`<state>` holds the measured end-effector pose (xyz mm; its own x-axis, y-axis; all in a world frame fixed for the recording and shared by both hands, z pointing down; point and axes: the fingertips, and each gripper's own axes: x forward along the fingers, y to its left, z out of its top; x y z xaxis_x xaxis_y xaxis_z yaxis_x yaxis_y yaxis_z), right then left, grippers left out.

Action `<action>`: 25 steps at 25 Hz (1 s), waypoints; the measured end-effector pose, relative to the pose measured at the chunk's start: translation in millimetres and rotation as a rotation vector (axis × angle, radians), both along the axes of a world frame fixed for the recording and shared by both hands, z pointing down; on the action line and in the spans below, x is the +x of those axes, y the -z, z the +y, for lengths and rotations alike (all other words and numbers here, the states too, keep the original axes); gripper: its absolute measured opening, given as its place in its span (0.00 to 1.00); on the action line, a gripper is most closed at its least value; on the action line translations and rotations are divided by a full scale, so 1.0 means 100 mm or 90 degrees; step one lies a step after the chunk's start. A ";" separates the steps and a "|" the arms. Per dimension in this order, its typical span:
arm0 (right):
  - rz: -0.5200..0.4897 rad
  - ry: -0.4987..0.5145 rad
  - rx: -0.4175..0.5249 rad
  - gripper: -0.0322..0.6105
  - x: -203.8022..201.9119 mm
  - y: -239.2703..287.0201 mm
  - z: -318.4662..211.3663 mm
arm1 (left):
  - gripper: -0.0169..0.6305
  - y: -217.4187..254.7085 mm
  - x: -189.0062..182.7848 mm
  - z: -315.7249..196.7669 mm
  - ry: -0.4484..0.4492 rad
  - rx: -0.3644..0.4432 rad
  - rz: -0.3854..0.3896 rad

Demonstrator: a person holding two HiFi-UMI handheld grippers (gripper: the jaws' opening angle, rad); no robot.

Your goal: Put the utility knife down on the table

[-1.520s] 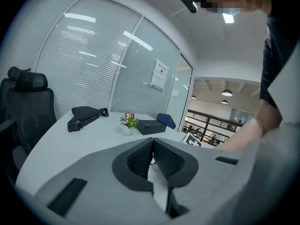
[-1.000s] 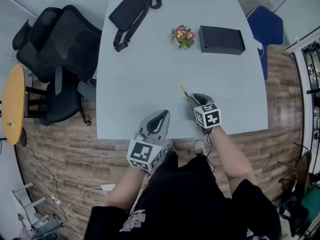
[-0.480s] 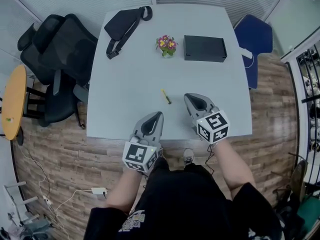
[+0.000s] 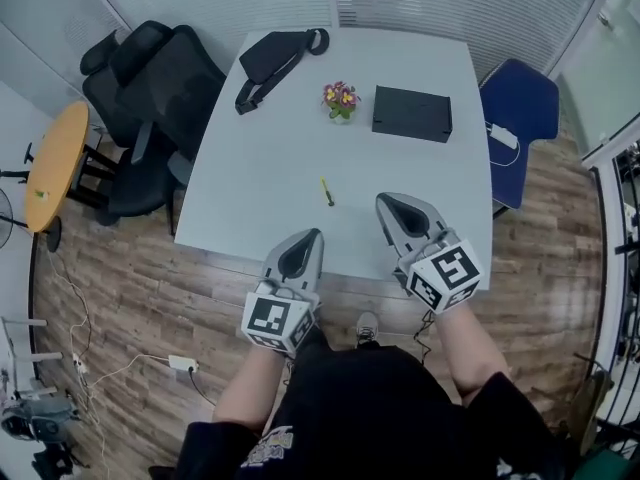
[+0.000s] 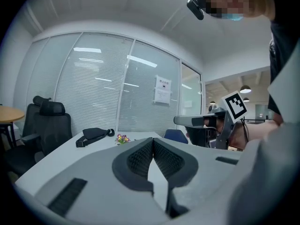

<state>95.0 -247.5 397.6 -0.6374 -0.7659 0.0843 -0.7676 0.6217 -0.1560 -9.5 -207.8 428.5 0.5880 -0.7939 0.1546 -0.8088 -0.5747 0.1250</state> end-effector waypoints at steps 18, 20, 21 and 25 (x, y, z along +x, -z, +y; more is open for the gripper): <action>0.007 -0.011 -0.051 0.05 -0.67 -0.31 0.73 | 0.04 0.08 -0.61 0.59 -0.005 0.006 0.008; 0.013 -0.029 -0.053 0.05 -0.74 -0.33 0.83 | 0.04 0.07 -0.68 0.66 -0.023 0.007 0.012; 0.016 -0.039 -0.054 0.05 -0.77 -0.33 0.88 | 0.04 0.07 -0.71 0.69 -0.033 0.007 0.014; 0.026 -0.084 -0.052 0.05 -0.84 -0.31 1.11 | 0.04 0.08 -0.80 0.84 -0.074 0.009 0.025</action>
<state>11.4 -136.6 428.7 -0.5262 -0.8324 0.1740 -0.8487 0.5013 -0.1683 -89.6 -123.7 420.8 0.6819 -0.7218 0.1182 -0.7309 -0.6665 0.1465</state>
